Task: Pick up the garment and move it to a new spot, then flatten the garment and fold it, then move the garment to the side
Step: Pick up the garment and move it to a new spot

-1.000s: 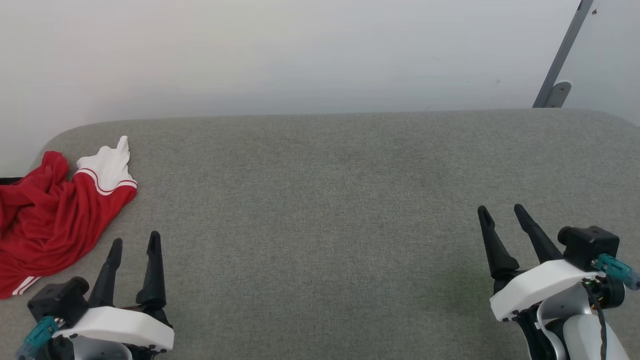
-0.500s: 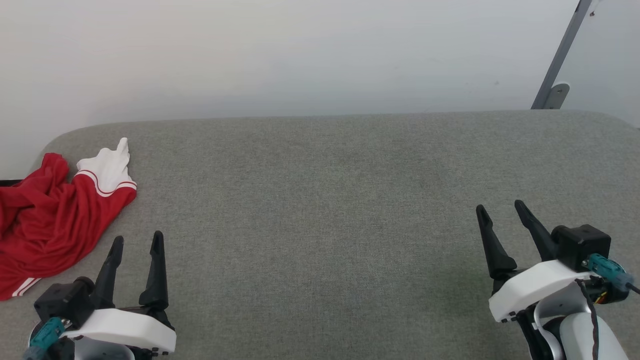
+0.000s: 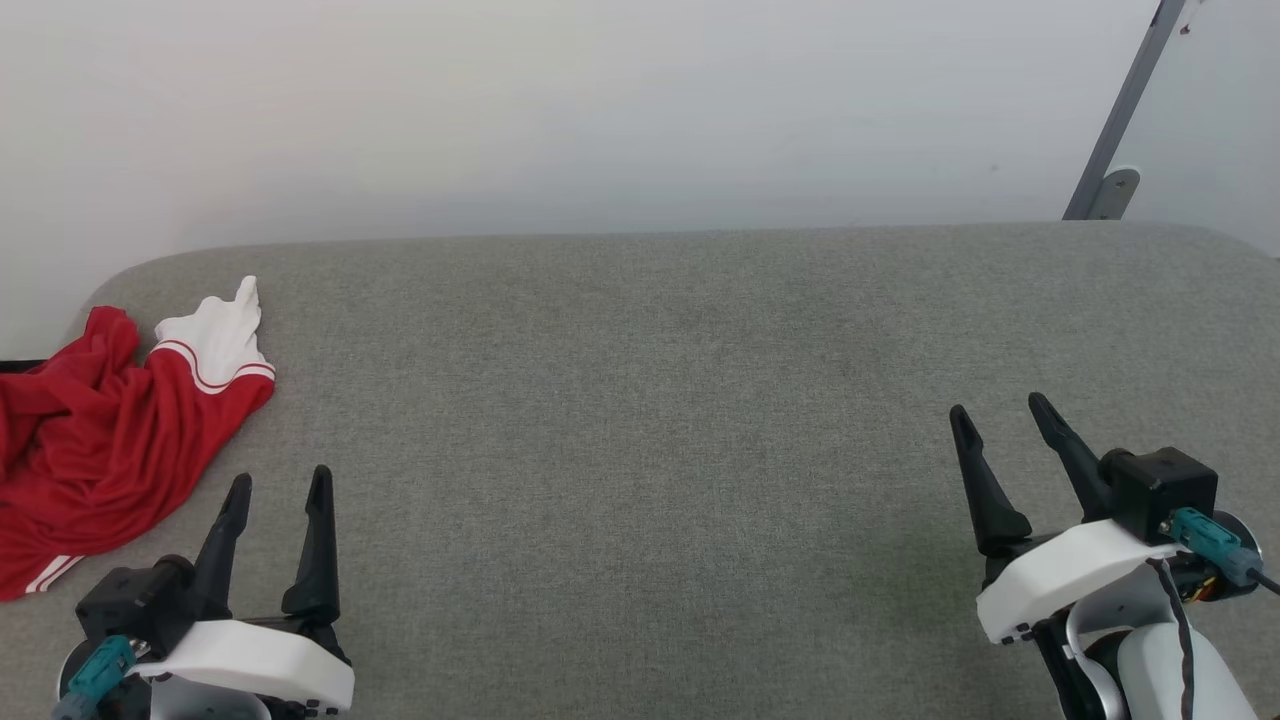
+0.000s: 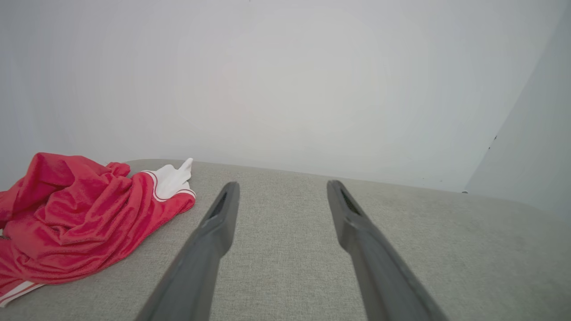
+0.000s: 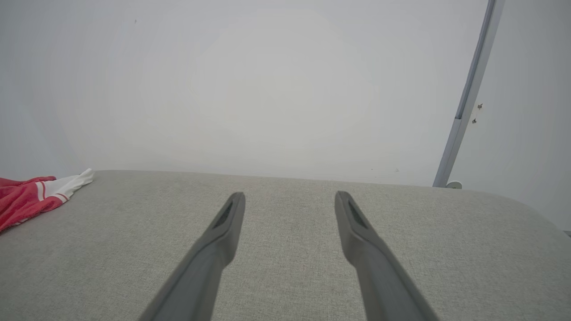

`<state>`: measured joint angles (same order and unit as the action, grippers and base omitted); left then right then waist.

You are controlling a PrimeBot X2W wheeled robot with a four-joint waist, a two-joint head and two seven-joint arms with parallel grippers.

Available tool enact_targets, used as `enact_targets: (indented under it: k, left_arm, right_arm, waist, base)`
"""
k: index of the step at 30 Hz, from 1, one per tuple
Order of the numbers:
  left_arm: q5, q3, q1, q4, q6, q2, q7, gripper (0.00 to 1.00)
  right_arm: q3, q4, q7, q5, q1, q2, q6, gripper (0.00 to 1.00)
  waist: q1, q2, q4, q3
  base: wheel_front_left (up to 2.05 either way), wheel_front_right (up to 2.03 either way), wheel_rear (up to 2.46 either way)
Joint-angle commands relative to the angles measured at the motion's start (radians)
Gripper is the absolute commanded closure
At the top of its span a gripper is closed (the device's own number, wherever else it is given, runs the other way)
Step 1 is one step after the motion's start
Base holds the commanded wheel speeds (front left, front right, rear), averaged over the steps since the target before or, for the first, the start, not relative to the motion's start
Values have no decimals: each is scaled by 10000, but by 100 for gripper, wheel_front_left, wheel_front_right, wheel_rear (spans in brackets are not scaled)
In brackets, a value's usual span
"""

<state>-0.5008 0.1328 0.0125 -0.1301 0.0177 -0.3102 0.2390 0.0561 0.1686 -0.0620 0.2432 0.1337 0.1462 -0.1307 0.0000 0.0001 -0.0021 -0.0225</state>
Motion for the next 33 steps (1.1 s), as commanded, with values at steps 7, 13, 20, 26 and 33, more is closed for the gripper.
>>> enact_targets:
  k: [7,13,20,26,33]
  left_arm:
    - [-135,60,-22,-55,11,-41,-53,0]
    - [-337,-220,-38,-106,204,-24,-29,0]
    - [-422,-430,-119,-95,430,-84,-52,0]
    - [-539,-552,-196,-60,578,-136,-158,0]
    - [-787,-787,-193,-150,668,-240,-208,0]
  right_arm:
    - [-51,-37,-53,-93,29,4,0,0]
    - [153,-122,-67,-28,-82,36,0,0]
    - [408,-151,44,107,13,32,0,0]
    - [890,-94,120,243,174,72,0,0]
    - [1373,25,166,367,249,125,0,0]
  waist:
    - [0,-1,24,-2]
    - [0,-1,317,-34]
    - [0,-1,1051,-153]
    - [0,-1,1847,-250]
    - [0,-1,2906,-349]
  base:
    - [0,0,0]
    - [0,0,0]
    - [0,0,0]
    - [0,0,0]
    - [0,0,0]
